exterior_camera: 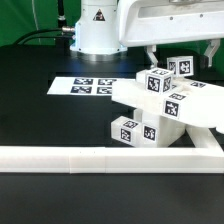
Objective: Assemble chair
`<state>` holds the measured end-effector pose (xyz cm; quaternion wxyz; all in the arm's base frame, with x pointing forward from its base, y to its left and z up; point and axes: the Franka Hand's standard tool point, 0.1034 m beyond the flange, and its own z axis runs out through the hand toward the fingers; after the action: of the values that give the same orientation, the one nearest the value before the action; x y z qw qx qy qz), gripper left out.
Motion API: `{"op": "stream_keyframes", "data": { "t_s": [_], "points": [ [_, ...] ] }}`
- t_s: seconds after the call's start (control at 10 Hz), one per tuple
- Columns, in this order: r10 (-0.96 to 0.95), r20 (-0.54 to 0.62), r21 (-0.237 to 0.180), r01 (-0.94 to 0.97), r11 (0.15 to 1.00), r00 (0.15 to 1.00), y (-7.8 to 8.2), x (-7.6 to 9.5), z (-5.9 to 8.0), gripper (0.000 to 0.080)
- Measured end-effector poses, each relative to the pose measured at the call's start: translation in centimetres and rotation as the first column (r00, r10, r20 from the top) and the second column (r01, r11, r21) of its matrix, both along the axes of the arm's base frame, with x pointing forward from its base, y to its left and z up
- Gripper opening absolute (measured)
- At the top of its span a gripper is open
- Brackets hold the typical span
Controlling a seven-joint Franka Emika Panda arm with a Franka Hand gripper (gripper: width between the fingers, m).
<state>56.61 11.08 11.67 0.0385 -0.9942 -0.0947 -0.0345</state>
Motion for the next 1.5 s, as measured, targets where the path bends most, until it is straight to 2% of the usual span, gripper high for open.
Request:
{"op": "stream_keyframes", "data": {
  "t_s": [0.1, 0.3, 0.6, 0.9, 1.1, 1.3, 1.5],
  "points": [
    [0.016, 0.002, -0.001, -0.016, 1.000, 1.000, -0.13, 0.03, 0.00, 0.0526],
    [0.005, -0.001, -0.001, -0.005, 1.000, 1.000, -0.14, -0.01, -0.11, 0.0266],
    [-0.016, -0.004, 0.002, 0.016, 1.000, 1.000, -0.13, -0.04, -0.20, 0.0266],
    [-0.225, -0.025, 0.014, 0.226, 0.974, 0.974, -0.10, -0.06, -0.24, 0.0266],
    [-0.377, -0.035, 0.022, 0.378, 0.926, 0.926, -0.10, -0.08, -0.25, 0.0268],
    [-0.564, -0.062, 0.035, 0.567, 0.823, 0.823, -0.03, -0.12, -0.25, 0.0268],
    [-0.729, -0.104, 0.046, 0.736, 0.676, 0.676, 0.06, -0.15, -0.28, 0.0268]
  ]
}}
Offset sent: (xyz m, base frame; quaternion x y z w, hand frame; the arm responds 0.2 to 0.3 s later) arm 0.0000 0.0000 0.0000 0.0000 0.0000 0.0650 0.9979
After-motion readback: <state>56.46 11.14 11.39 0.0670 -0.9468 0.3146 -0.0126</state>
